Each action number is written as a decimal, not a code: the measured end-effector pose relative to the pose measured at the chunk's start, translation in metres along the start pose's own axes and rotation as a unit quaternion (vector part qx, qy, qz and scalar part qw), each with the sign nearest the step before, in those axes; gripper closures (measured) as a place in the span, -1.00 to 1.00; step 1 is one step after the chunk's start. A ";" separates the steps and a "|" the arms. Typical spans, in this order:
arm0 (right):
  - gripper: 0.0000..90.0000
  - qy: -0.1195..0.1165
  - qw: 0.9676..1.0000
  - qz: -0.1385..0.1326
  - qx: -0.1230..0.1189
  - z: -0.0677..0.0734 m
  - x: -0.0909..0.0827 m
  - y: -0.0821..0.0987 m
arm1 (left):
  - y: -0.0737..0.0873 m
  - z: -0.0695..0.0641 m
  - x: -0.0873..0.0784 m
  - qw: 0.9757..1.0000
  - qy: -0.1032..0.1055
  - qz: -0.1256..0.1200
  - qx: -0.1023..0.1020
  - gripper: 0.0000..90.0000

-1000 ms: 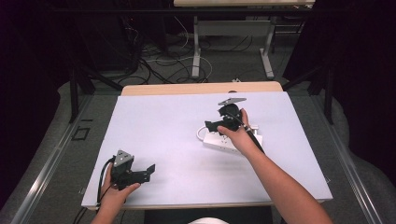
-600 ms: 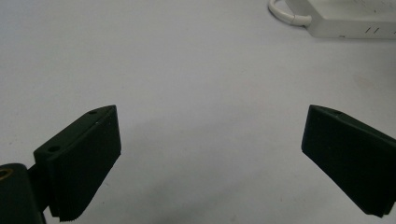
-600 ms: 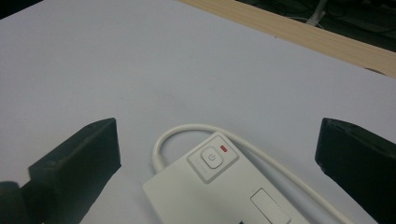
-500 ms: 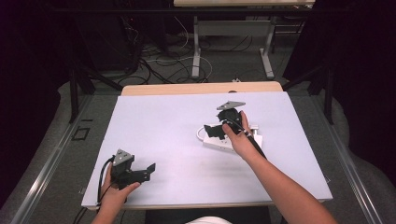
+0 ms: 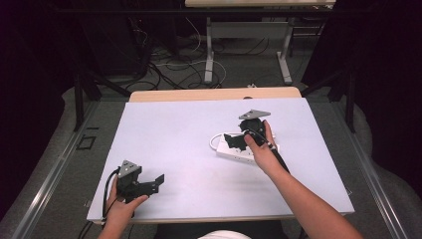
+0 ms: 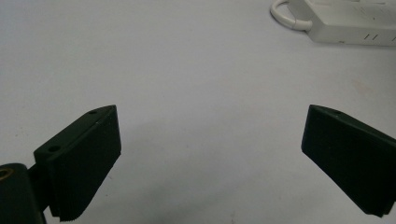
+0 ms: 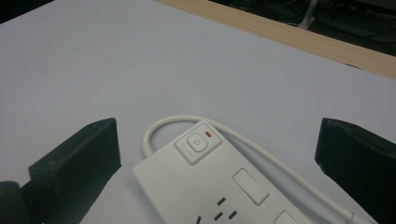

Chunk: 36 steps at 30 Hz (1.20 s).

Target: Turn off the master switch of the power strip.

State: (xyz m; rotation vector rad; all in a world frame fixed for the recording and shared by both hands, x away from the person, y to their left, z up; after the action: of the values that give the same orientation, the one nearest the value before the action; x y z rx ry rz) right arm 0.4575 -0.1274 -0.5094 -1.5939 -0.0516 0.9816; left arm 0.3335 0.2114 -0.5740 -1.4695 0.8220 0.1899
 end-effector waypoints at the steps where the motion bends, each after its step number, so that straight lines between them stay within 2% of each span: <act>1: -1.00 0.004 1.000 0.000 0.000 -0.001 -0.002 0.001 | 0.000 0.000 0.000 1.000 -0.001 0.000 0.000 -0.89; 12: -1.00 0.006 1.000 -0.012 0.015 -0.010 -0.027 0.015 | 0.001 0.002 -0.004 1.000 -0.005 -0.002 0.001 -0.88; 16: -1.00 0.009 1.000 -0.014 0.006 -0.015 -0.036 0.022 | 0.000 0.003 -0.004 1.000 -0.008 -0.010 -0.001 -0.88; 21: -1.00 0.004 1.000 -0.011 0.011 -0.015 -0.048 0.031 | 0.000 0.003 -0.004 1.000 -0.008 -0.012 -0.002 -0.88; 22: -1.00 0.008 1.000 -0.014 0.002 -0.016 -0.050 0.033 | -0.001 0.003 -0.004 1.000 -0.008 -0.013 -0.002 -0.88; 27: -1.00 0.005 1.000 -0.020 0.012 -0.017 -0.066 0.042 | -0.001 0.003 -0.004 1.000 -0.008 -0.011 -0.003 -0.91; 36: -0.99 0.018 0.999 -0.025 0.010 -0.024 -0.087 0.063 | -0.001 0.003 -0.004 1.000 -0.010 -0.017 -0.007 -0.99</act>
State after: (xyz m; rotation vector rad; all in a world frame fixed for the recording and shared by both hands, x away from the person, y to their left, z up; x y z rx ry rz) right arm 0.3863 -0.2110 -0.5155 -1.5832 -0.0569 0.9121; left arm 0.3326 0.2156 -0.5714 -1.4914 0.7795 0.1845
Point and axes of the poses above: each handheld gripper's, and its own axes: x roughly forward along the jaws, y roughly out of its underside, z roughly to its left, the point moved 5 cm from there along x, roughly forward along the jaws, and after that the axes turned 5 degrees about -y, right-handed, at the moved point
